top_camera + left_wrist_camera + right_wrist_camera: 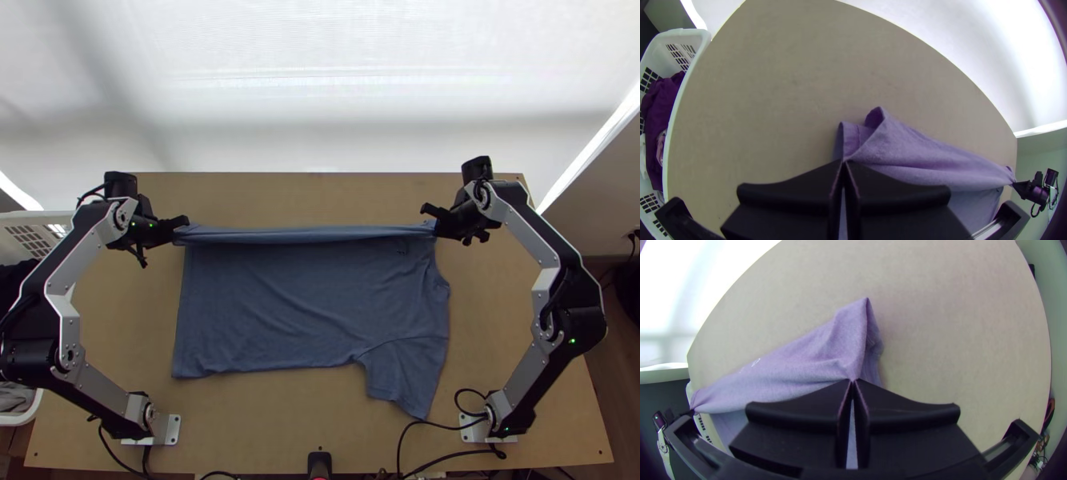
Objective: Fold the t-shirt
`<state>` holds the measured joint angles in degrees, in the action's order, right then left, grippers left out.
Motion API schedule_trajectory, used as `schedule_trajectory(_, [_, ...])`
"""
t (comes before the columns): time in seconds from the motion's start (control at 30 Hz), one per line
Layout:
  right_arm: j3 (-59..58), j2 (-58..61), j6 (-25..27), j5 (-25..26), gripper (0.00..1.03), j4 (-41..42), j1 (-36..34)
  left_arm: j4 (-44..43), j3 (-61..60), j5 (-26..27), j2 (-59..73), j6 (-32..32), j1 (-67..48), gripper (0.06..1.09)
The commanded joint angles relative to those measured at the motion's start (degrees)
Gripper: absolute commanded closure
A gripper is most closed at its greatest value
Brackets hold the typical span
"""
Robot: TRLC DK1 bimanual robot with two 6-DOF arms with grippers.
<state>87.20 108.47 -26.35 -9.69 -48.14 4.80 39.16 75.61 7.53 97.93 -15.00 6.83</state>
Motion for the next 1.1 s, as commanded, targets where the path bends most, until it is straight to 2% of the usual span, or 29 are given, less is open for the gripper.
schedule_trajectory(0.0, [-5.0, -3.3, 0.4, 0.3, 1.00, 1.7, -0.3, -0.9, -3.9, 0.1, -2.6, -0.4, 0.5, 1.04])
schedule_trajectory(0.3, [-14.7, -7.0, -0.5, 0.4, 1.00, 7.8, -0.1, -4.2, -11.8, -0.5, -5.1, -0.3, 0.2, 1.04])
schedule_trajectory(0.33, [-15.0, -7.2, -0.5, 0.5, 0.93, 8.0, -0.1, -4.3, -12.4, -0.7, -5.4, -0.3, 0.2, 1.02])
schedule_trajectory(0.4, [-15.7, -8.0, -0.1, 1.0, 0.58, 7.4, 0.2, -4.2, -13.7, -1.1, -6.0, 0.0, 0.1, 0.80])
schedule_trajectory(0.43, [-16.4, -8.8, 0.1, 1.4, 0.45, 7.0, 0.5, -4.2, -14.5, -1.3, -6.9, 0.2, 0.0, 0.70])
schedule_trajectory(0.47, [-17.1, -9.8, 0.1, 1.9, 0.40, 6.8, 0.6, -4.5, -15.3, -1.5, -7.8, 0.6, 0.0, 0.65])
schedule_trajectory(0.6, [-20.8, -15.3, 0.5, 2.3, 0.34, 7.1, 0.6, -4.7, -18.3, -1.5, -12.9, 1.0, -0.2, 0.63])
schedule_trajectory(0.77, [-25.8, -25.1, 1.7, 2.2, 0.34, 6.7, 1.3, -2.7, -20.2, -1.2, -21.7, 1.7, -1.0, 0.63])
schedule_trajectory(0.87, [-30.4, -33.2, 1.6, 2.3, 0.33, 7.1, 2.4, 0.0, -20.2, -1.0, -26.2, 2.8, -1.5, 0.58])
schedule_trajectory(1.07, [-34.5, -39.5, 1.0, 2.3, 0.16, 1.8, 2.8, 1.9, -21.9, -0.5, -31.6, 4.5, -1.6, 0.58])
